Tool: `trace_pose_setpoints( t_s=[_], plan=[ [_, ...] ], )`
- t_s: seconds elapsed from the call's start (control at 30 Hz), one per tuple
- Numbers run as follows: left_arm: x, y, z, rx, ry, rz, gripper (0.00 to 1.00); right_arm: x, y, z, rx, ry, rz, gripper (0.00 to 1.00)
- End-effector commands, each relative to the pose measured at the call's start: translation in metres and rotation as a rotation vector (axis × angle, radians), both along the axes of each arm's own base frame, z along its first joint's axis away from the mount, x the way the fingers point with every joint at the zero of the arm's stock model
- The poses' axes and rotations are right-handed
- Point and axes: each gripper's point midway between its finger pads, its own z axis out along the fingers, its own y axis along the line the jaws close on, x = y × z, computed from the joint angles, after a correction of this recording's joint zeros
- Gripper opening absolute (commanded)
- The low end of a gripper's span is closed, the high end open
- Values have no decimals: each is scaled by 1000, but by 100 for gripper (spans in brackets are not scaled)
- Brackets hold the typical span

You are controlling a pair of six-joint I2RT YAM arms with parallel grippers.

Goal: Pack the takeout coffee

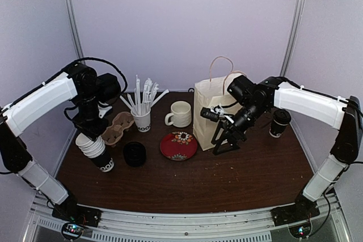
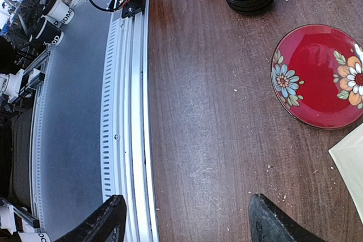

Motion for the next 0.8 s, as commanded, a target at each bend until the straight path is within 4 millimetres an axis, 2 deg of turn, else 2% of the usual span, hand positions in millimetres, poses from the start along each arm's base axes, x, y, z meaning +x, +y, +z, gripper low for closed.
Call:
trace_pose_setpoints(
  t_s=[0.0, 0.03, 0.07, 0.1, 0.13, 0.17, 0.2, 0.23, 0.27, 0.3, 0.33, 0.37, 0.4, 0.43, 0.47, 0.5, 0.53, 0.57, 0.6, 0.63, 0.7, 0.73, 0.77],
  plan=[
    [-9, 56, 5, 250, 46, 64, 0, -5, 8, 5, 39, 36, 7, 77],
    [-13, 45, -4, 159, 81, 75, 0, -5, 8, 4, 39, 36, 7, 77],
    [-16, 19, -7, 29, 94, 46, 0, -5, 8, 3, 37, 39, 6, 77],
    [-20, -12, -5, -114, 91, -6, 0, -6, 7, 1, 34, 42, 6, 77],
    [-13, -24, 1, -155, 41, -19, 0, -7, 7, 1, 33, 43, 8, 77],
    [-4, 13, 13, 67, -31, 34, 0, -7, 7, 0, 34, 45, 9, 76],
    [0, 36, 21, 225, -36, 25, 0, -8, 7, 0, 35, 47, 10, 76],
    [-8, 27, 12, 146, 40, 32, 0, -7, 7, 0, 36, 45, 11, 77],
    [-13, -10, 3, -103, 92, 5, 0, -7, 8, 0, 37, 46, 11, 76],
    [-7, -32, 5, -222, 37, -11, 0, -7, 8, -1, 37, 50, 12, 76],
    [0, -15, 12, -87, -26, 5, 0, -8, 9, -1, 38, 54, 15, 76],
    [7, 20, 24, 160, -62, 20, 0, -8, 10, -2, 38, 59, 17, 76],
    [6, 33, 19, 243, -8, -3, 0, -8, 10, -2, 39, 61, 18, 76],
    [-4, 27, 7, 133, 72, 42, 0, -9, 10, -2, 40, 63, 20, 76],
    [-7, -2, 0, -65, 104, 46, 0, -9, 10, -2, 39, 62, 19, 76],
    [-2, -15, 5, -111, 32, 19, 0, -8, 11, -3, 39, 62, 18, 76],
    [7, 3, 17, 45, -59, 25, 0, -8, 11, -4, 38, 62, 17, 76],
    [8, 25, 21, 207, -42, 32, 0, -7, 13, -4, 39, 59, 15, 76],
    [-1, 25, 10, 186, 47, 25, 0, -5, 14, -4, 39, 53, 6, 76],
    [-7, 15, 0, 67, 104, 55, 0, -1, 15, -5, 33, 40, -11, 76],
    [0, -6, 1, -10, 43, 23, 0, 7, 19, -5, 29, 24, -40, 76],
    [-1, -6, 2, 0, 45, 21, 0, 10, 21, -4, 28, 28, -58, 76],
    [-1, 3, 4, 59, 56, 24, 0, 12, 24, -3, 30, 27, -69, 76]
  ],
)
